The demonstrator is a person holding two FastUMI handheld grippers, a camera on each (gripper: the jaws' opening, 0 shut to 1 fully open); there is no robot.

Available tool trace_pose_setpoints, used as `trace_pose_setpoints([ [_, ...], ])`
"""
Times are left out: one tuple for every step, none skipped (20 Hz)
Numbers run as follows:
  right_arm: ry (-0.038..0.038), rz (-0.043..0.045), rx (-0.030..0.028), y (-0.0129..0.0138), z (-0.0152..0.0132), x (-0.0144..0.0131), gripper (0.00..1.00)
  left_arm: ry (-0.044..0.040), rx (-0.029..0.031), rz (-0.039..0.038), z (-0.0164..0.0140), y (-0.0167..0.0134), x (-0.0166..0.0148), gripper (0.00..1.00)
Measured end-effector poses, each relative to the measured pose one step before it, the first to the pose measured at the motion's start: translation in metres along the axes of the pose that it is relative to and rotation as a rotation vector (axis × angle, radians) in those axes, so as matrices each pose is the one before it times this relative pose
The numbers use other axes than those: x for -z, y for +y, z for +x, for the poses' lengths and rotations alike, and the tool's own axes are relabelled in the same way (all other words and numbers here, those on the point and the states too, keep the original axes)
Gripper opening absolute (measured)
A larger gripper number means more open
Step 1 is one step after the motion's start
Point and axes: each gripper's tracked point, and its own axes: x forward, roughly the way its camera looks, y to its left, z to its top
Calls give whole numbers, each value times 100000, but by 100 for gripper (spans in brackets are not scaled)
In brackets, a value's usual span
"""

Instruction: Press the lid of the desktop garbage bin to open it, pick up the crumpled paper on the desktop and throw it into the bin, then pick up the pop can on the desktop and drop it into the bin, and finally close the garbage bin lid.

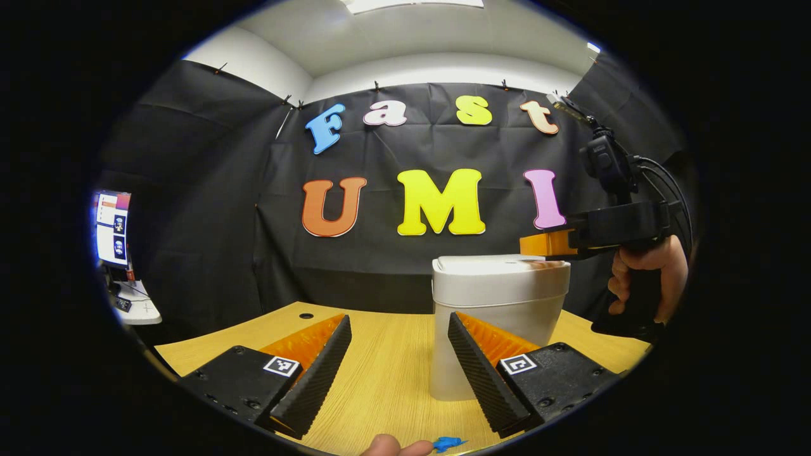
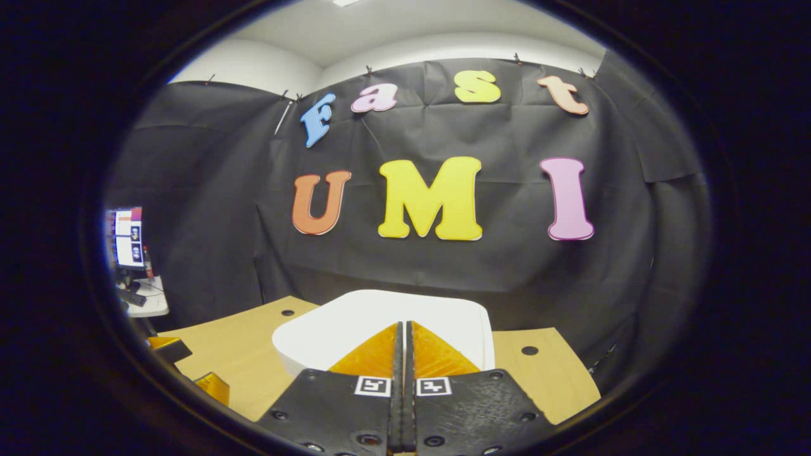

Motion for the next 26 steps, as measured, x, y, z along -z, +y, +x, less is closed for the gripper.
trace_pose_setpoints([
  [778,-693,-623,62,15,198,0,1,72,152,94,87,53,99],
  [591,-1090,-593,114,46,222,0,-9,-182,400,50,31,52,99],
  [-449,-412,118,-48,-16,117,0,115,-322,414,72,26,92,99],
  [103,248,-298,42,76,67,0,-4,12,174,17,-8,123,99],
  [-430,126,66,148,100,497,0,39,29,-89,23,-41,56,99],
  [-1612,-1831,555,29,-48,59,0,511,64,-249,139,-109,183,99],
  [-64,-908,397,-117,22,147,0,593,433,-97,-19,-228,284,99],
  [764,2784,-370,-43,13,79,3,554,429,-5,103,-177,165,99],
  [2813,1304,-1401,99,58,409,0,540,414,-227,73,-194,76,99],
  [363,689,-1474,-23,61,-150,0,-6,363,-553,-57,-138,-11,99],
  [-713,1594,-1328,-72,-192,-278,1,-155,346,-319,-43,-150,-91,99],
  [-2557,3157,-965,-98,-126,-820,0,-532,58,272,-105,-56,-198,99],
  [-1068,3479,618,-210,-170,-157,0,-410,-359,737,-58,71,-219,99],
  [-454,2068,1042,-591,-375,-446,1,-278,-175,756,-118,101,45,99],
  [-576,1275,-693,-27,-359,382,25,-99,-149,225,-28,61,-30,99],
  [-897,586,-916,253,-490,-191,33,-102,-160,-86,-19,2,97,99],
  [-1281,-594,-901,584,-535,-90,43,-27,-33,-492,13,-9,29,99],
  [-1936,-2032,-124,261,-540,-331,55,242,268,-426,25,-135,104,99],
  [-2248,-3117,766,-40,-587,-285,77,272,116,-48,50,-195,40,99],
  [-3480,-3315,1873,-322,-596,-727,84,-17,46,489,-8,-250,-83,99],
  [-3765,-2862,1130,-173,-590,-517,95,-262,269,638,-56,-283,-111,99],
  [-3266,-2338,669,-39,-459,-675,97,-382,478,647,11,-282,-60,99],
  [-2422,-1623,927,-53,-381,-327,97,-386,368,541,-60,-293,-143,99],
  [-1411,-638,624,-178,-432,-249,97,-269,600,505,30,-338,45,99],
  [-998,413,236,-103,-493,100,96,-243,353,225,-77,-252,-27,99],
  [-507,839,284,-110,-404,41,96,-37,513,-73,49,-267,55,99],
])
